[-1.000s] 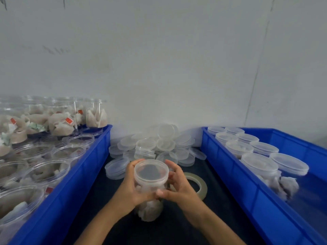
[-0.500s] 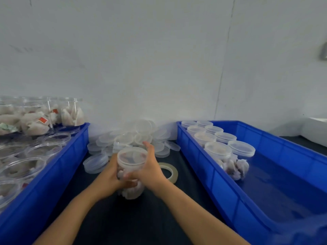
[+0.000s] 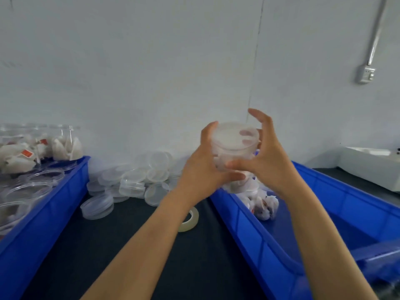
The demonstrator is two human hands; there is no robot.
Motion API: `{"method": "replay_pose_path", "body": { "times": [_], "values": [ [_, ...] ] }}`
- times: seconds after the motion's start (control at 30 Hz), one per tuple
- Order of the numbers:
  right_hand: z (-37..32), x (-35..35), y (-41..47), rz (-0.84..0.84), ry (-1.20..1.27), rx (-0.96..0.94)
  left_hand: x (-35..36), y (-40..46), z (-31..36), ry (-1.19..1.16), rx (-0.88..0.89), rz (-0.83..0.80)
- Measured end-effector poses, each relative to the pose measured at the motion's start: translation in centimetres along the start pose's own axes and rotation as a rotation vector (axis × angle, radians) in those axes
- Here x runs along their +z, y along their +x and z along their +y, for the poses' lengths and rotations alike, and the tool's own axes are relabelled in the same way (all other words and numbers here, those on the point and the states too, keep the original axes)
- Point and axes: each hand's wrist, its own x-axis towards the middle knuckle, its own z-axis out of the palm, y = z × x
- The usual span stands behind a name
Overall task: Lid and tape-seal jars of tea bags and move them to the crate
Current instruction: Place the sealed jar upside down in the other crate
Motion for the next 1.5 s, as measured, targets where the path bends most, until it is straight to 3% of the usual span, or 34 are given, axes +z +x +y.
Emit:
{"method": "replay_pose_path", "body": {
  "times": [0.2, 0.37, 0.53, 0.97, 1.27, 1.4, 1.5],
  "values": [
    [4.0, -3.2, -0.2, 0.09, -0.154, 0.18, 6.3, 1.8, 0.8, 0.067, -0.037, -0.133],
    [8.5, -2.4, -0.7, -0.034, -0.145, 0.427, 9.2, 0.7, -1.6, 0.294, -0.116, -0.267],
    [10.9, -1.9, -0.8, -0.174, -0.233, 0.596, 11.3, -0.8, -2.9, 0.494, -0.084, -0.325],
    [11.7, -1.5, -0.5, -0.288, -0.198, 0.871, 12.3, -0.7, -3.0, 0.698, -0.07, -0.321],
    [12.3, -2.3, 0.2, -0.363, -0.184, 0.867, 11.2, -1.3, -1.9, 0.658, -0.074, -0.357],
    [10.7, -1.0, 0.7, -0.292, -0.511, 0.642, 9.3, -1.9, -2.4, 0.606, -0.1, -0.339],
    [8.4, 1.5, 0.8, -0.23, -0.525, 0.496, 7.4, -2.3, -3.0, 0.553, -0.171, -0.266]
  ]
}}
